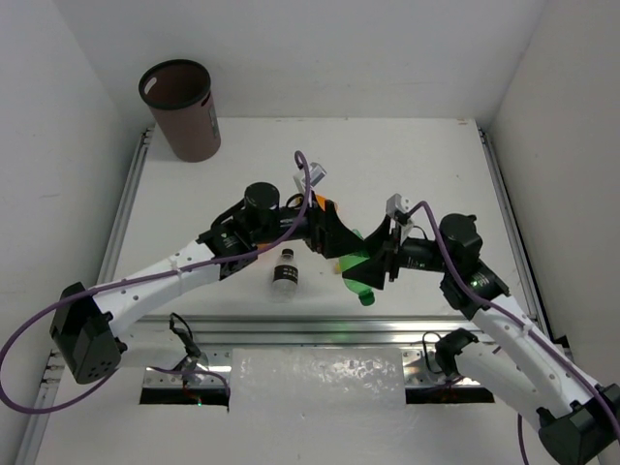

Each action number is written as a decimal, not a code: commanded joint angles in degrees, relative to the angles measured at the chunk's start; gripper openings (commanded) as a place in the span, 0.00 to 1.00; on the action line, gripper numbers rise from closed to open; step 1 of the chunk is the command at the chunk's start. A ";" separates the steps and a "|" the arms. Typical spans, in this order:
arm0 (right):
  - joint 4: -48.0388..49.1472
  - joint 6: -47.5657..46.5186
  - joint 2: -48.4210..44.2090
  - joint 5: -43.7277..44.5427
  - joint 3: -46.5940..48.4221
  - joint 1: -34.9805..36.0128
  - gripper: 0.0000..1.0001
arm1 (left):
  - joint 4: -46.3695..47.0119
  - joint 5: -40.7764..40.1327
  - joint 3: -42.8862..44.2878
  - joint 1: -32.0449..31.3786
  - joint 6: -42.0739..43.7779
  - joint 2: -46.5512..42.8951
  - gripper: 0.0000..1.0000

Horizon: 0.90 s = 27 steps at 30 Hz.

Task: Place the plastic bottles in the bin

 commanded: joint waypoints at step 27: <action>-15.72 4.21 -6.83 37.10 -1.03 0.22 0.99 | -26.19 -39.51 26.90 27.09 1.89 4.00 0.00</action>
